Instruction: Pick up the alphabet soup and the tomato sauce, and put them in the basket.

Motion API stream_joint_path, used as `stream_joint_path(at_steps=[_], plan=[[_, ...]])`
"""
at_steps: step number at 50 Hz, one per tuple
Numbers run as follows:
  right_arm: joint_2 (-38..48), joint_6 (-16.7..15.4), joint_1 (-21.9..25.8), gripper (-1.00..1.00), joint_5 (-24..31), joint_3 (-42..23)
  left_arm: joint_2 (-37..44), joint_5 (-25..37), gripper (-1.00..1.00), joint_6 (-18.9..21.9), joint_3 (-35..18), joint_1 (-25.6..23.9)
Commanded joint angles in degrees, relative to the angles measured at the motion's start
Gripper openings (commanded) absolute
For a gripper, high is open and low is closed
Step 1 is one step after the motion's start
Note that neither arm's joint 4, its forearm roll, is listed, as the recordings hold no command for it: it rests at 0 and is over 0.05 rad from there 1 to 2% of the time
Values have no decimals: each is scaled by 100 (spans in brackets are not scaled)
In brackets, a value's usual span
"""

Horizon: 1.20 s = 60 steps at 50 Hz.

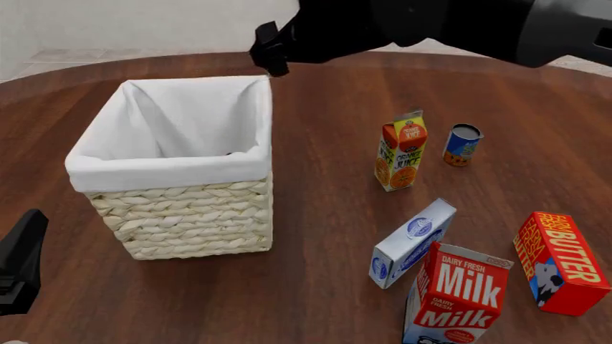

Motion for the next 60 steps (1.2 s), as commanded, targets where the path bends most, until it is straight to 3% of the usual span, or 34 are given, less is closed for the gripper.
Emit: stream_joint_path(at_steps=[1,60], plan=[[-104,85,-204,100,-147,231,0,0,100,0,0,0],[-415,225,-939,100,-426,803,0,0,100,0,0,0]])
